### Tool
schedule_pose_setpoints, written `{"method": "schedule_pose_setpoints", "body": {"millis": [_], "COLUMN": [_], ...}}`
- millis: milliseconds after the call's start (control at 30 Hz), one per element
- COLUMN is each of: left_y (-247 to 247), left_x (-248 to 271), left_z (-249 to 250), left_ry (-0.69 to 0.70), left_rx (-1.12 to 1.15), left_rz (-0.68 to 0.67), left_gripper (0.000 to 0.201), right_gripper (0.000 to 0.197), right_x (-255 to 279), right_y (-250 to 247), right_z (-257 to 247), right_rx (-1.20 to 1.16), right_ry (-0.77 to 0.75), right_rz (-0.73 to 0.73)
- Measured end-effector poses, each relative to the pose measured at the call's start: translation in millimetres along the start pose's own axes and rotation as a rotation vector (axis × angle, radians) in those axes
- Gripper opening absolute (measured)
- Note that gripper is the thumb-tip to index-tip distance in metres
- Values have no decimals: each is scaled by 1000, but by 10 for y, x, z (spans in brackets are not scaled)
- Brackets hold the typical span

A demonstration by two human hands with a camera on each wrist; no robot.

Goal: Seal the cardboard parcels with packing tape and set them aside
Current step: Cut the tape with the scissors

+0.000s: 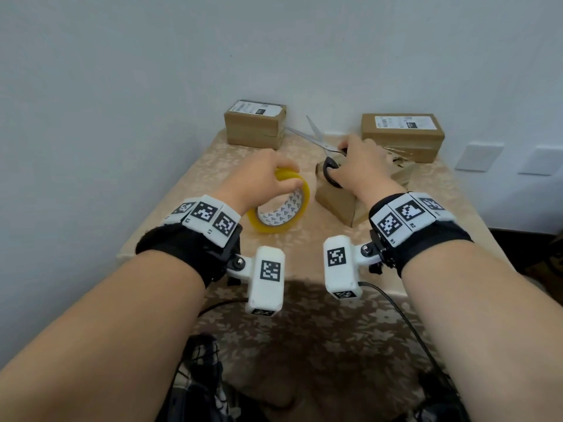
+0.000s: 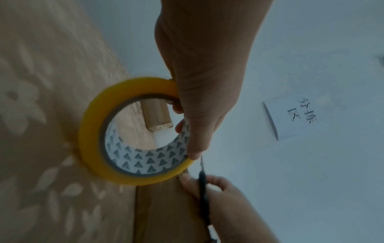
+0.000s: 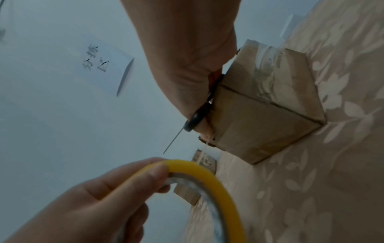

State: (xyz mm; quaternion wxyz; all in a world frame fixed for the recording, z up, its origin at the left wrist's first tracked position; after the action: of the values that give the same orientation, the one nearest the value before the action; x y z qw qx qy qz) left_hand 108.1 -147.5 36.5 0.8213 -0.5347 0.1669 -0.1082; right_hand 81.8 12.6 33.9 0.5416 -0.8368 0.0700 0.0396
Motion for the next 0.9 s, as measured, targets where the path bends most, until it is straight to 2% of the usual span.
{"method": "schedule_pose_setpoints", "body": {"millis": [67, 233, 500, 700, 767, 900], "left_y": [-28, 75, 73, 84, 75, 78], "left_x": [11, 48, 29, -15, -17, -7], "left_z": [-14, -59, -7, 60, 48, 40], "left_ry": [-12, -52, -49, -41, -43, -56], "left_rx": [-21, -117, -182, -178, -180, -173], "left_rz": [-4, -139, -80, -58, -45, -39], "left_gripper": [32, 29, 36, 36, 36, 37], "right_gripper": [46, 46, 43, 40, 42, 39], "right_x": [6, 14, 8, 6, 27, 105], "right_y": [7, 18, 18, 26, 1, -219], "right_z": [1, 19, -95, -133, -90, 87], "right_rx": [3, 6, 152, 162, 69, -335], "right_ry": [5, 9, -60, -89, -95, -44], "right_rz": [-6, 10, 75, 97, 83, 73]}}
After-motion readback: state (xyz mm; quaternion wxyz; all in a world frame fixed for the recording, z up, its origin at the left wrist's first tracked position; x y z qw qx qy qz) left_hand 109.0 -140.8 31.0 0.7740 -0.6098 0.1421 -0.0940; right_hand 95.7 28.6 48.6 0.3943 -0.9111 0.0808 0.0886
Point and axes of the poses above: each hand's wrist, its own x-axis away from the middle knuckle, its own y-axis out of the palm, z = x × y, the point moved 10 cm from there along -x, towards the middle knuckle, and after that the axes turned 4 degrees about -z, right-handed, at the moved point
